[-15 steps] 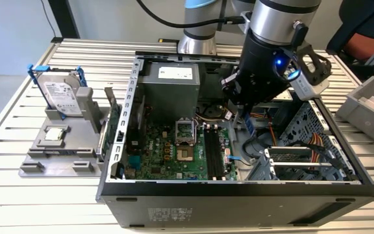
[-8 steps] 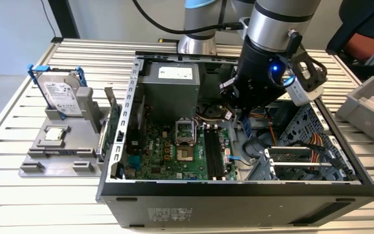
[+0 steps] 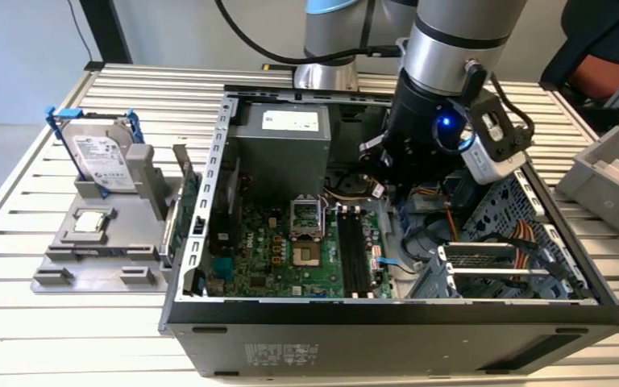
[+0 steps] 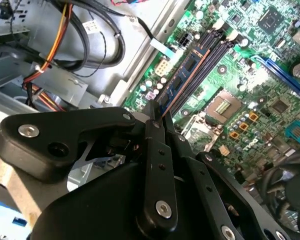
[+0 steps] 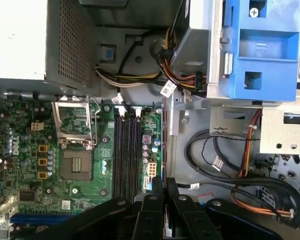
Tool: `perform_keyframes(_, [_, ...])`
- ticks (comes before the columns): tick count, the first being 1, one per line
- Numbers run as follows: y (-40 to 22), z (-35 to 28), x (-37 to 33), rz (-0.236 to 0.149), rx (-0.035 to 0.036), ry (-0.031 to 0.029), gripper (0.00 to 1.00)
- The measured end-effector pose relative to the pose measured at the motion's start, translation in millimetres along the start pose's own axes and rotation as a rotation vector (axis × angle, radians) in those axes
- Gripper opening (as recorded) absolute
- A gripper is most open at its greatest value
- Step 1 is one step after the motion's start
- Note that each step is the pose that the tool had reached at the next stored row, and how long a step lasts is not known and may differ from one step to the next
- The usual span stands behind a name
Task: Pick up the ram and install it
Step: 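Insert the ram into the slot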
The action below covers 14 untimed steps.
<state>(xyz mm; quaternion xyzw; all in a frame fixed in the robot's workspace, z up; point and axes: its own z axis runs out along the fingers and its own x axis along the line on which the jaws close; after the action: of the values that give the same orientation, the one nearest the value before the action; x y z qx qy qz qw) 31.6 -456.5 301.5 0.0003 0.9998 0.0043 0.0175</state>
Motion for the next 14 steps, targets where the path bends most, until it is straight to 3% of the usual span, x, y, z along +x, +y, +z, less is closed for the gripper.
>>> perform_keyframes(7, [-0.1,12.8,3.2,0.023,0.0052,-0.0002,0.00])
perform_keyframes(14, [-0.2,23.8,5.7,0.038,0.0060,-0.0004,0.00])
